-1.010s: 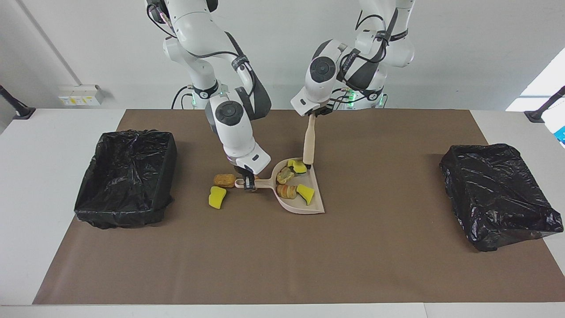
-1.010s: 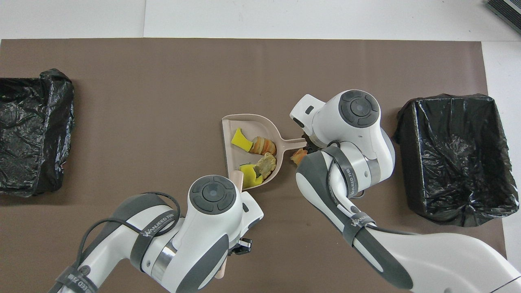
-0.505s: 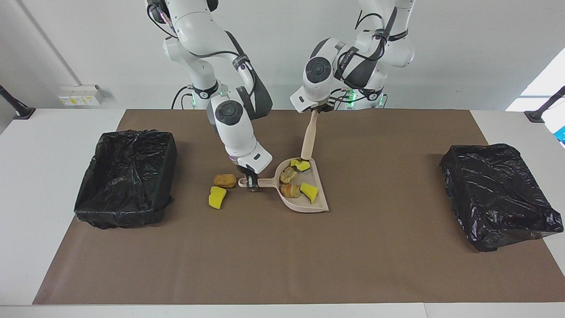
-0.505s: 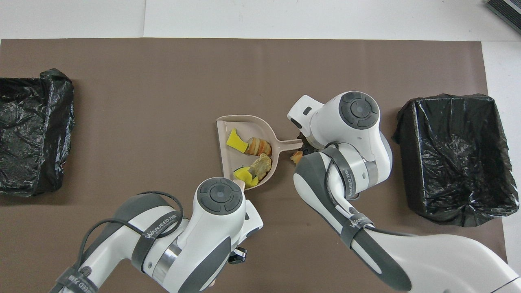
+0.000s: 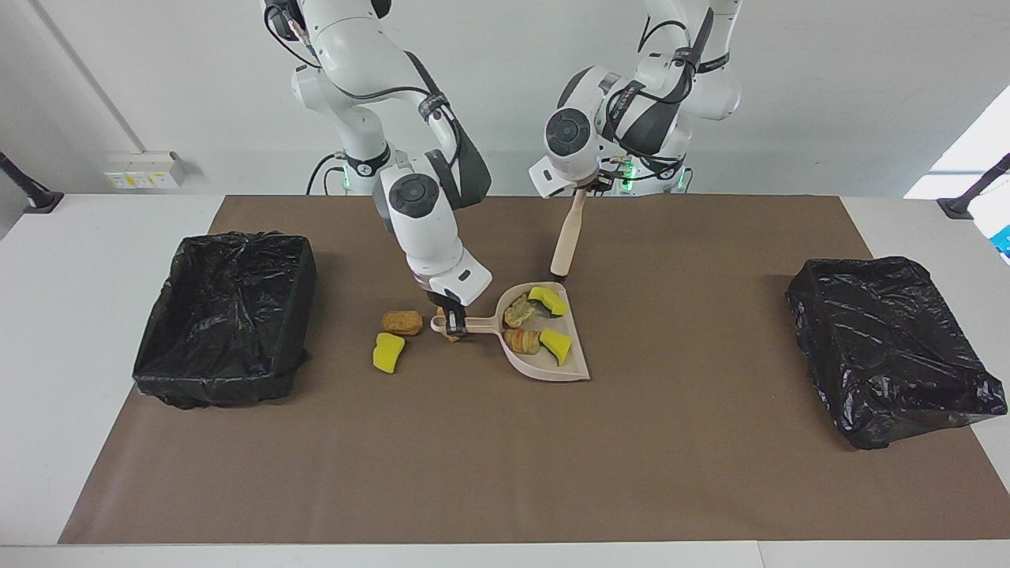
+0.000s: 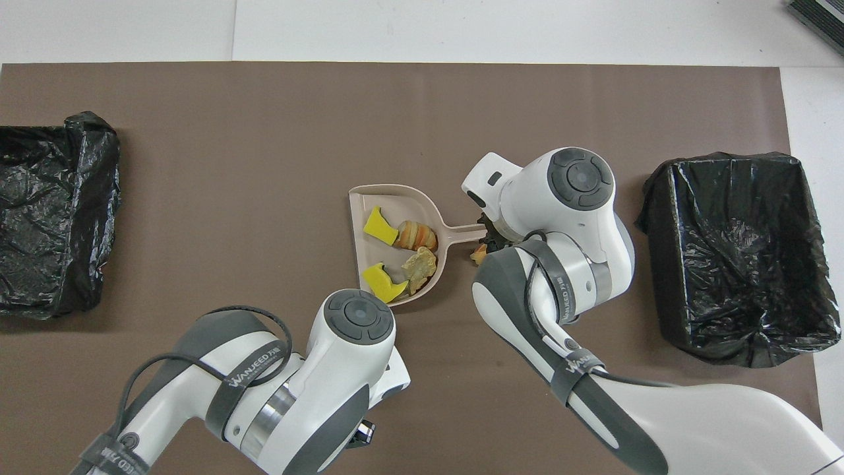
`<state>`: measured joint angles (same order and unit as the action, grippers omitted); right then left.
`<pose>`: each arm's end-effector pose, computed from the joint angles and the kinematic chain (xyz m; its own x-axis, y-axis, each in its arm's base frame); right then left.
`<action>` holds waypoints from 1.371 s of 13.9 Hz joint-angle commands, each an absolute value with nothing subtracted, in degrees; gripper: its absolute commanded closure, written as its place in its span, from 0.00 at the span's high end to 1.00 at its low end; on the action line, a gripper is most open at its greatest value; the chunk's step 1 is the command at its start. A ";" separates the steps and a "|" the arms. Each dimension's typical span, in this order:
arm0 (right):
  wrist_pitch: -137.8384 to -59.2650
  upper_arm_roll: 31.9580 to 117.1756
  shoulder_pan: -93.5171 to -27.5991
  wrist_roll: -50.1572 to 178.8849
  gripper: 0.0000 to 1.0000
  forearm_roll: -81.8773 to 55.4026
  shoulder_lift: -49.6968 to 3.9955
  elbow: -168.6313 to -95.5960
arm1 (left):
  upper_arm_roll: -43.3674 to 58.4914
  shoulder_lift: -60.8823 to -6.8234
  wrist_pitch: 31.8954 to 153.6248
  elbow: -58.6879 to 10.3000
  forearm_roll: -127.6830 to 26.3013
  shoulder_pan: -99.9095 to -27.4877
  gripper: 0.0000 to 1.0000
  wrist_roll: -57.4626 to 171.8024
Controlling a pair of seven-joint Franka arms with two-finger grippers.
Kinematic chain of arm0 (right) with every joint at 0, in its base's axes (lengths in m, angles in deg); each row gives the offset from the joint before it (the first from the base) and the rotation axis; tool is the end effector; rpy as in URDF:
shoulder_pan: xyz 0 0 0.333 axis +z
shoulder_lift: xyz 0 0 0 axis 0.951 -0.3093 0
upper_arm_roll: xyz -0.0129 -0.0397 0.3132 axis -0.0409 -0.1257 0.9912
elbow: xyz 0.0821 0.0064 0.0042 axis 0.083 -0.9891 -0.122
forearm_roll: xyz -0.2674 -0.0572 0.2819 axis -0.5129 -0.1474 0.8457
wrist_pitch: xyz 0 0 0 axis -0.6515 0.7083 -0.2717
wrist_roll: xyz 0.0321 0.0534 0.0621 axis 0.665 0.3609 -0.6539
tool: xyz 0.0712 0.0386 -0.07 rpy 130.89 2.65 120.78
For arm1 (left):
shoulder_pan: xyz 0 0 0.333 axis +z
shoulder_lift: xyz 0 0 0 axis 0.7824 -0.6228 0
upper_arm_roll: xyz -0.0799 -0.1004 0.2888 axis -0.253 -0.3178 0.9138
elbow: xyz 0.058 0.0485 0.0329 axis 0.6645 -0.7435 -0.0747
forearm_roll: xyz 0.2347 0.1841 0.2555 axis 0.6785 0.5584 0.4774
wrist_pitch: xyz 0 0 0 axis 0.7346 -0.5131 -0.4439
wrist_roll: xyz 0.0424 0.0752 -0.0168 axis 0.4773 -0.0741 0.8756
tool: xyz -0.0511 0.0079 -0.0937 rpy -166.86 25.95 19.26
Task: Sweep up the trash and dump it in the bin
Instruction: 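Push the sponge and bread deeper into the dustpan with the left gripper, then carry the dustpan to the bin farthest right and tip it with the right gripper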
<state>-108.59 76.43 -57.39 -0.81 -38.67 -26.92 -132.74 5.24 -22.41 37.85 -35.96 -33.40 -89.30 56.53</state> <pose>0.5908 0.2541 0.3629 -0.0595 0.9883 0.1405 0.9981 0.0563 0.0266 0.3226 -0.3250 0.3970 0.7217 -0.3490 -0.5978 -0.4592 -0.8876 -0.0361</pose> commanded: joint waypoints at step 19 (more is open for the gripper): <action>-86.60 76.51 -76.27 -8.22 0.00 -36.26 -23.95 -117.40 | 6.64 -17.64 46.66 -29.25 -27.40 -59.38 0.00 44.60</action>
<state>-88.66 75.94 -72.99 -4.81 -37.02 -24.38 -118.94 7.74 -17.34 45.32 -29.32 -27.32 -58.57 41.39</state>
